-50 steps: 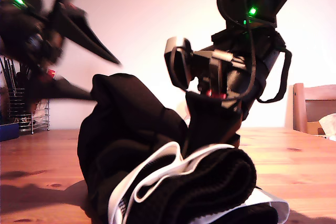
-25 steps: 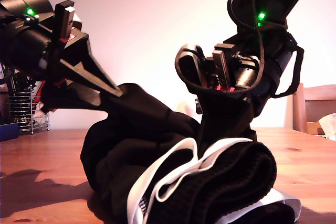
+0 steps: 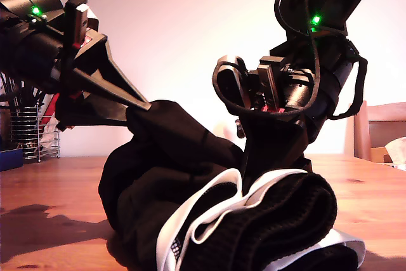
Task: Fold the shorts in front of you. After folding it, place it to the left side.
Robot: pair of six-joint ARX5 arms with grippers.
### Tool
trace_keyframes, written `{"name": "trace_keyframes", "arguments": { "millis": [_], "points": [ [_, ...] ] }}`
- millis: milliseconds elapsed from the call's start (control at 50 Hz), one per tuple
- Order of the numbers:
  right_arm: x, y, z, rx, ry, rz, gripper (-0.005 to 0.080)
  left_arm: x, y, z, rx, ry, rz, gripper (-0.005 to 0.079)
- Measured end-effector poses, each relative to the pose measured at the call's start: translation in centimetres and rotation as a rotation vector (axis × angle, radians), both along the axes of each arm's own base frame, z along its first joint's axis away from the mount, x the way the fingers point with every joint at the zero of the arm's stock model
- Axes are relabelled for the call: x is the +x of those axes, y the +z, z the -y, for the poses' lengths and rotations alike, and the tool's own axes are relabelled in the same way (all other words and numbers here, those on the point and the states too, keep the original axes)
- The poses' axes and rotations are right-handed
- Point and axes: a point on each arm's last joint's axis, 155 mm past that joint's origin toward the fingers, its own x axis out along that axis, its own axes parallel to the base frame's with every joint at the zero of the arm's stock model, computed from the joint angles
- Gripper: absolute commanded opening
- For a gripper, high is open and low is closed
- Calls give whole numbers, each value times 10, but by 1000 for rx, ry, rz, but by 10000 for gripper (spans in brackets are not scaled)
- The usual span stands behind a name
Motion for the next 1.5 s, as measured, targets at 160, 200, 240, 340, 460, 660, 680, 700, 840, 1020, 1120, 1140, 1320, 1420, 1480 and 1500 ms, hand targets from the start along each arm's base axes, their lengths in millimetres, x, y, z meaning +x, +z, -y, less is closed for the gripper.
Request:
{"name": "trace_keyframes", "arguments": {
  "millis": [160, 200, 240, 340, 460, 660, 680, 700, 840, 1020, 1120, 1140, 1320, 1420, 1480, 1500],
  "points": [
    [2, -2, 0, -5, 1, 15, -13, -6, 19, -3, -2, -2, 56, -9],
    [3, -2, 0, -5, 1, 18, -12, -6, 22, -4, -3, -9, 78, -9],
    [3, -2, 0, -5, 1, 18, -12, -7, 24, -3, -4, -13, 86, -8],
    [5, -2, 1, -5, -4, 18, -12, -10, 24, -5, 0, -15, 77, 102],
    [7, -2, 3, -7, -10, 22, -13, -11, 24, -5, 1, -12, 76, 354],
    [8, -3, 3, -6, -10, 30, -12, -13, 25, -6, 2, -1, 53, 294],
    [8, -3, 3, -7, -10, 31, -13, -13, 26, -6, 2, -1, 53, 261],
    [8, -3, 3, -7, -10, 30, -12, -14, 26, -6, 2, -2, 53, 218],
    [8, -3, 3, -6, -10, 30, -13, -31, 18, -8, 50, -55, 41, -29],
    [9, -4, 3, -6, -10, 32, -12, -45, 17, 5, 56, -170, 135, -19],
    [9, -4, 3, -6, -10, 31, -13, -48, 19, 15, 57, -203, 181, -19],
    [9, -4, 3, -6, -10, 31, -13, -50, 19, 17, 58, -209, 180, -19],
    [9, -4, 3, -6, -10, 32, -13, -46, -6, -1, 215, -185, 195, 127],
    [9, -4, 3, -6, -10, 32, -13, -30, -10, -11, 264, -134, 232, 318],
    [9, -4, 3, -6, -10, 32, -13, -15, -8, -15, 281, -89, 269, 394],
    [9, -4, 3, -6, -10, 32, -13, -11, -6, -14, 274, -82, 288, 403]
  ]
}}
